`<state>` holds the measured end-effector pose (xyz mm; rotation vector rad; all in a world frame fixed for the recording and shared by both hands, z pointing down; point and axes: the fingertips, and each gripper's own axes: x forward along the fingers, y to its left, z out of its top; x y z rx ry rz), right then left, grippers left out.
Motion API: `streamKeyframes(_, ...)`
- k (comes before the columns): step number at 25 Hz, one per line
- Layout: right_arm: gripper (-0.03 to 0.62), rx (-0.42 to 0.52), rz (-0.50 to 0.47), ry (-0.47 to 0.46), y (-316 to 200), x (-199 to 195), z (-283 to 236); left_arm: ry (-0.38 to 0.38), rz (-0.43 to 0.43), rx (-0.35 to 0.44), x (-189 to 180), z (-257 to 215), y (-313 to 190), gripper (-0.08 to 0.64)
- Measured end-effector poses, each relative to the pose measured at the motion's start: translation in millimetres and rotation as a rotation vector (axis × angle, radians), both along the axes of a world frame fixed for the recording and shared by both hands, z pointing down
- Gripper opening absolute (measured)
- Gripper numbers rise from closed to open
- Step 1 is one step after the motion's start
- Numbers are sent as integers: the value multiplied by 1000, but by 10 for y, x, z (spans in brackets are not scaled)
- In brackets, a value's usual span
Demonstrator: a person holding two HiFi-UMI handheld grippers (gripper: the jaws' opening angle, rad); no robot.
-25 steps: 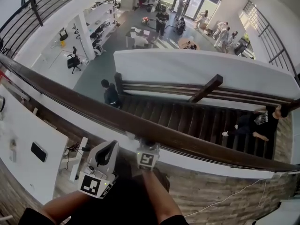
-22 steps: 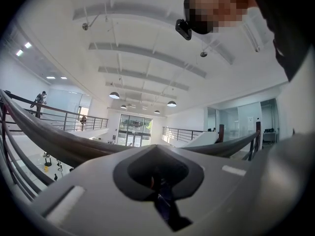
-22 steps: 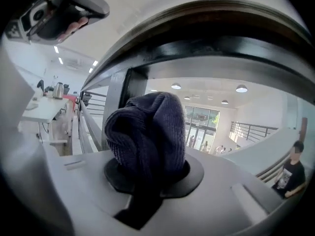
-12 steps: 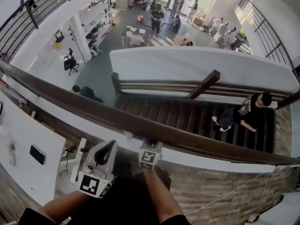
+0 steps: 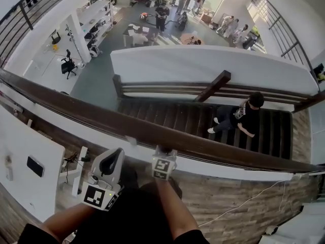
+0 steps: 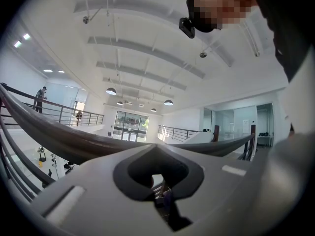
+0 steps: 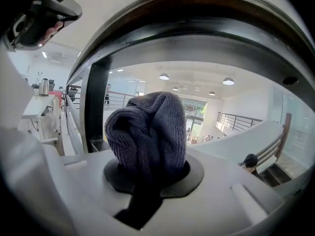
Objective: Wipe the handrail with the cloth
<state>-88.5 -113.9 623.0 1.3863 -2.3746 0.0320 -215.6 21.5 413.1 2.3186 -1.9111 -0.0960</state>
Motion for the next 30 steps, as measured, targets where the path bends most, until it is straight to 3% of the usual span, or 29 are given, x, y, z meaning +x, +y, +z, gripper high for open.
streamKeyframes(8,67,19,-6,53,28,188,45,13,9,-12,51,-13,45,0)
streamKeyframes(30,67,-11,6,46,-21,513,27,-1,4,-16,215,-143,13,0)
